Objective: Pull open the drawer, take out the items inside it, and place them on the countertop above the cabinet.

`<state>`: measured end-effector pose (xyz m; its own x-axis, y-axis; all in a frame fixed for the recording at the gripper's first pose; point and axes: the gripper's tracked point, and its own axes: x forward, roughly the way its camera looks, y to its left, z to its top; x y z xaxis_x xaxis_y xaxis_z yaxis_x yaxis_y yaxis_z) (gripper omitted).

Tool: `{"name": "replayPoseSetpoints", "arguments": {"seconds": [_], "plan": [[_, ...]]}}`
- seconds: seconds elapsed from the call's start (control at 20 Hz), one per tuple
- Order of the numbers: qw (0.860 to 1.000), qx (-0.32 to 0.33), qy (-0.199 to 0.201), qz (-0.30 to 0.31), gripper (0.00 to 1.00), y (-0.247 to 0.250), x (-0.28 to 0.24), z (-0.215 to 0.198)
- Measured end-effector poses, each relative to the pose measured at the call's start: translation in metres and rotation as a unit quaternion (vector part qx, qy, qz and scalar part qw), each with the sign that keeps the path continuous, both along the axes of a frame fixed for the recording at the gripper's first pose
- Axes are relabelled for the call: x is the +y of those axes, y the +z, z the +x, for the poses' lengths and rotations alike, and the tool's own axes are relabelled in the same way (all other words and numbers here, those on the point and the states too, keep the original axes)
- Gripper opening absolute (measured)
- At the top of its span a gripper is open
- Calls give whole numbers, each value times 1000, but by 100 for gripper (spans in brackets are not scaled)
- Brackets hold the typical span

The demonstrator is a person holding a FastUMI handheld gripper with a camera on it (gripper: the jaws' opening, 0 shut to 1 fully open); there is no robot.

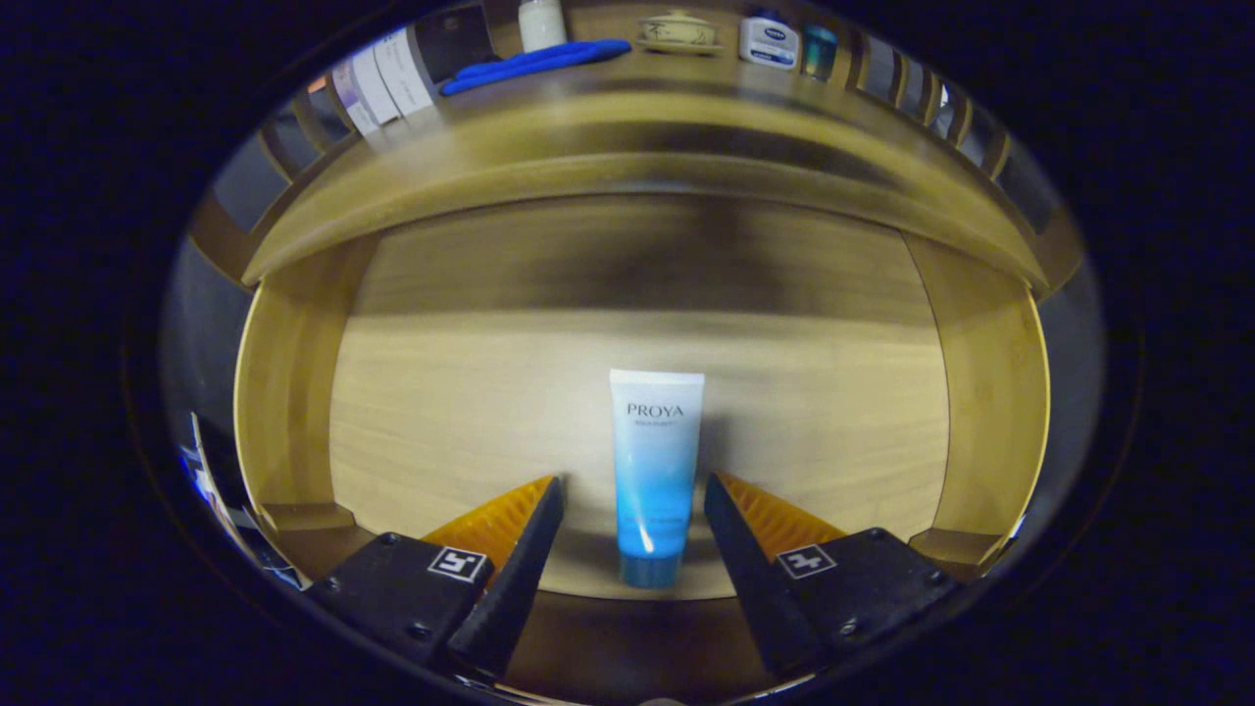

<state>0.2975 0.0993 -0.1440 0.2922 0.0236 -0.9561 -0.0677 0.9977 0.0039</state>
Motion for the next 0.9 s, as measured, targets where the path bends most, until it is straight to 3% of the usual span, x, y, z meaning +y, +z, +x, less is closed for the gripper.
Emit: {"name": "replayPoseSetpoints", "arguments": {"seconds": [0.1,0.25,0.4,0.9], "plan": [[1000,4,-4,-18,82,-6,-7,-1],[1000,5,-11,-22,50,-7,-9,-1],[1000,-9,2,-12,45,5,-6,-6],[994,-95,46,38,44,108,15,-12]]}}
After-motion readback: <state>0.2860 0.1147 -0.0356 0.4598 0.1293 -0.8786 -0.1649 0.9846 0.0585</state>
